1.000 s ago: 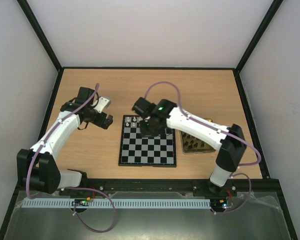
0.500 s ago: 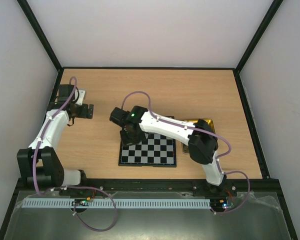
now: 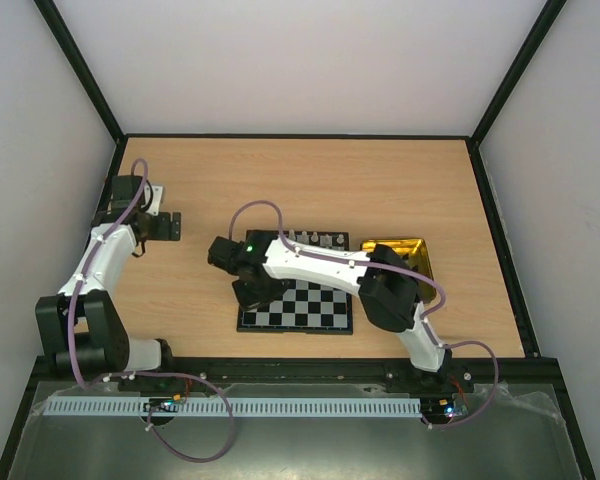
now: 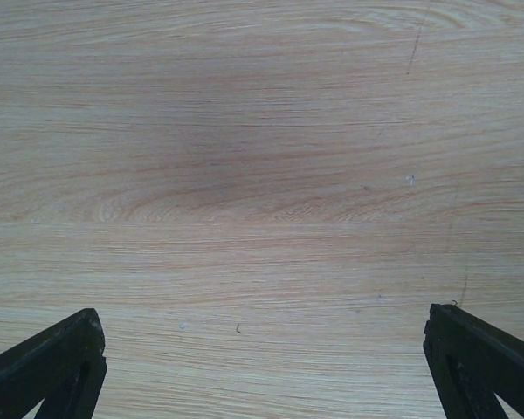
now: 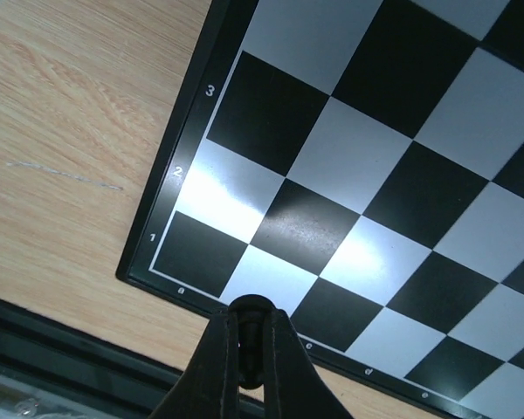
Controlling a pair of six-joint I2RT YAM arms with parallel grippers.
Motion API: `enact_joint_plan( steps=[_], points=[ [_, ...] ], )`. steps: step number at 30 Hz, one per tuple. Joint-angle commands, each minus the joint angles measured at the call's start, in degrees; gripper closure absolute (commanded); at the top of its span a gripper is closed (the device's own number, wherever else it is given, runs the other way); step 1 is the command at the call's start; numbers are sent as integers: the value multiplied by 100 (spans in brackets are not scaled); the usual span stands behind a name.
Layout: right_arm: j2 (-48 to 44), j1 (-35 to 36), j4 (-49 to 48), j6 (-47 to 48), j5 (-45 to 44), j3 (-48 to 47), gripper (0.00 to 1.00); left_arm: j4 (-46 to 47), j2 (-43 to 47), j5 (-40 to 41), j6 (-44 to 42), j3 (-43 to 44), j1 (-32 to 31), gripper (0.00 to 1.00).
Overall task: Set up the chess pieces on the board
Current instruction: Place the chess piece on the chessboard.
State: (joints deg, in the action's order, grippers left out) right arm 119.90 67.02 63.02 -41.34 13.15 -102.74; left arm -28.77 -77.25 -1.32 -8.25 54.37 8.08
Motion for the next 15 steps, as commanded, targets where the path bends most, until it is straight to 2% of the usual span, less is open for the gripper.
enact_joint_plan(
  steps=[1,6,15],
  points=[
    [247,163,257,161,-363,-82,98,62,1,-170,14,-119,38,1],
    [357,204,15,132,-244,-51,98,-5,64,-403,-14,-169,43,1],
    [732,399,89,213,-199,-495,98,-8,145,-237,-65,-241,44,1]
  ],
)
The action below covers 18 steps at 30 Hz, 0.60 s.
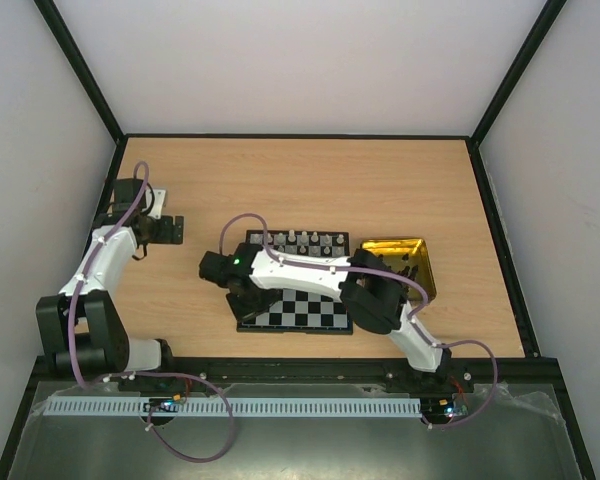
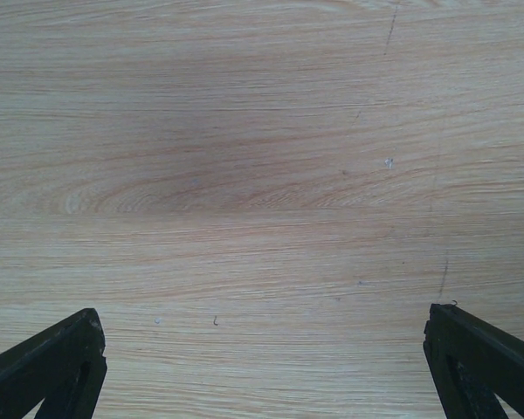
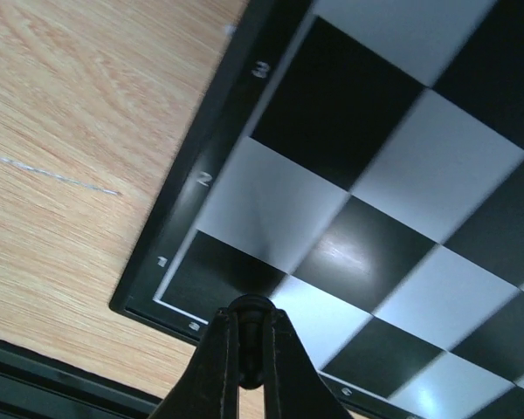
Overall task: Set up the chess pieces on the board
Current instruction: Place the chess piece on the chessboard.
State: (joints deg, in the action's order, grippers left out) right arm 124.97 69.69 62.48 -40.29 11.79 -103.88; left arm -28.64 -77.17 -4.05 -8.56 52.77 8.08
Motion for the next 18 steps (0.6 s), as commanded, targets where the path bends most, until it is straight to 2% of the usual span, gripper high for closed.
enact_joint_plan(
  steps=[1,18],
  points=[
    [295,163,215,137,-81,-473,98,0,146,96,-21,-95,45,1],
    [474,247,324,190,-229,-515,98,13,153,179,57,-131,66,1]
  ],
)
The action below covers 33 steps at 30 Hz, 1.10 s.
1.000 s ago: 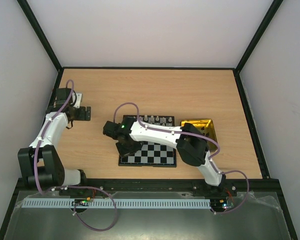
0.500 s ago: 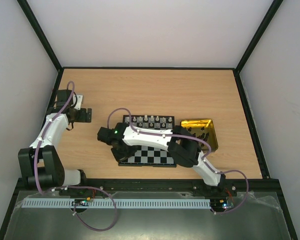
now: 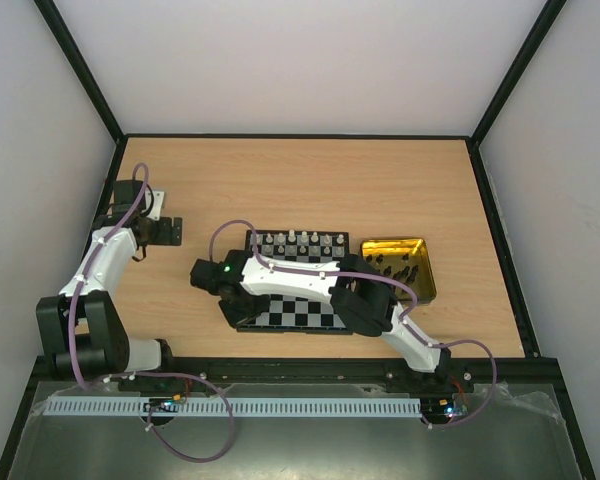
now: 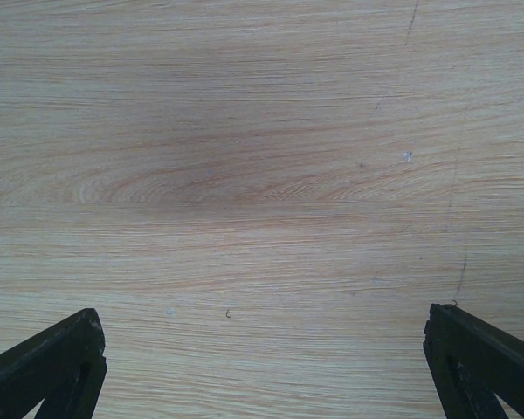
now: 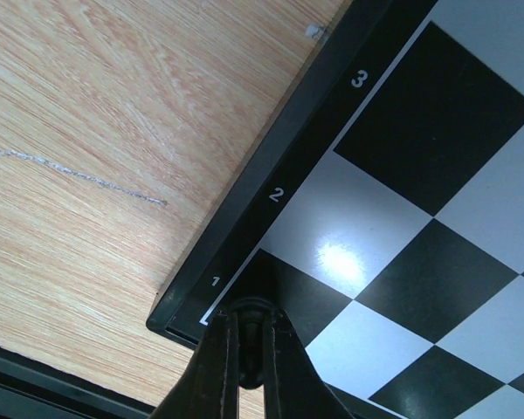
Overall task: Set up the chess pieces on the board
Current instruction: Place the chess piece on the chessboard.
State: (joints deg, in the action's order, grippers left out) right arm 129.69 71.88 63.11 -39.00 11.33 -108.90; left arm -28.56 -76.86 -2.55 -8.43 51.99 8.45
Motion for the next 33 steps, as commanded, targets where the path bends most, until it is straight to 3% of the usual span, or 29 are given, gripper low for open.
enact_joint_plan(
  steps=[1,13,18,30,33],
  points=[
    [-2,28,255,62,-192,2,98,7,126,12,55,-55,29,1],
    [-22,28,139,78,-133,229,98,-30,121,9,49,-31,35,1],
    [-18,28,112,61,-128,246,81,-27,110,9,52,-30,42,1],
    [-34,23,147,86,-123,95,79,12,61,-9,65,-34,38,1],
    [-21,20,206,119,-105,-30,70,21,49,-17,67,-39,36,1]
  ],
)
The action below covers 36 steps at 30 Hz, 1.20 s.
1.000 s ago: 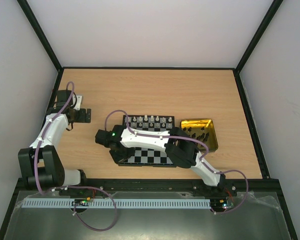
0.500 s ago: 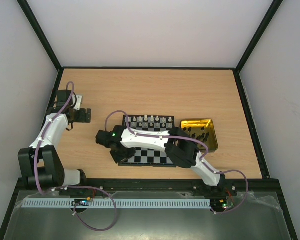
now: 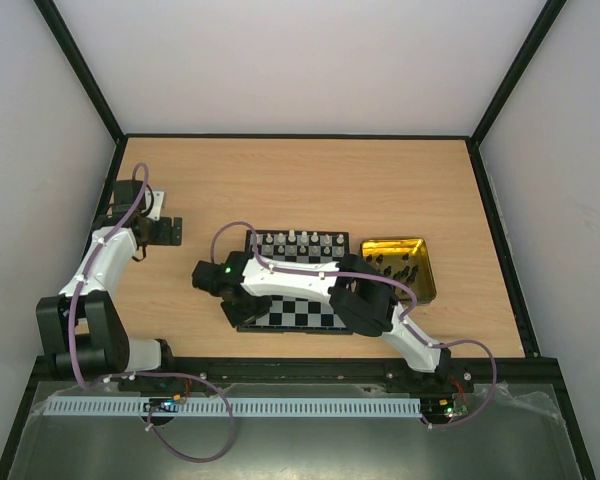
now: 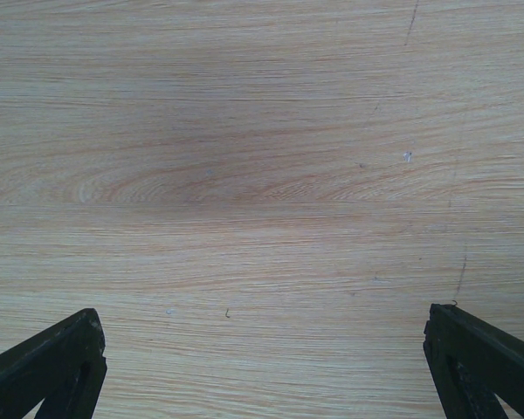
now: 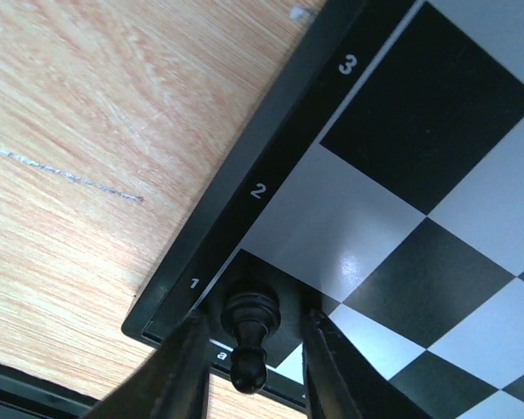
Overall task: Set up the chess pieces on the board
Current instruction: Place the chess piece on the chessboard, then pick up the chess piece from the storage box.
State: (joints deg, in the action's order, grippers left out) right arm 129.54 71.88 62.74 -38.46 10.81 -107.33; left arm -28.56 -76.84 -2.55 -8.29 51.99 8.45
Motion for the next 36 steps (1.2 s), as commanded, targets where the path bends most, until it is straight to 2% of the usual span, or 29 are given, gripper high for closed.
enact_joint_plan(
  steps=[1,13,19,23,28,33,36],
  points=[
    [-2,19,259,73,-53,-222,69,17,46,-22,49,-39,42,1],
    [0,-13,555,81,-176,-708,68,-12,55,-28,61,-7,36,1],
    [-544,-384,821,56,-399,-719,69,-60,55,-9,82,67,43,1],
    [-1435,-1062,889,64,-540,-225,72,-71,43,9,73,122,42,1],
    [-2563,-2441,1003,455,-719,672,76,-71,-4,-33,74,155,42,1],
    [-3051,-3763,992,696,-873,1243,76,-62,-75,-59,44,167,43,1],
    [-3069,-4146,1028,625,-1143,1352,78,-33,-140,-88,11,188,43,1]
  ],
)
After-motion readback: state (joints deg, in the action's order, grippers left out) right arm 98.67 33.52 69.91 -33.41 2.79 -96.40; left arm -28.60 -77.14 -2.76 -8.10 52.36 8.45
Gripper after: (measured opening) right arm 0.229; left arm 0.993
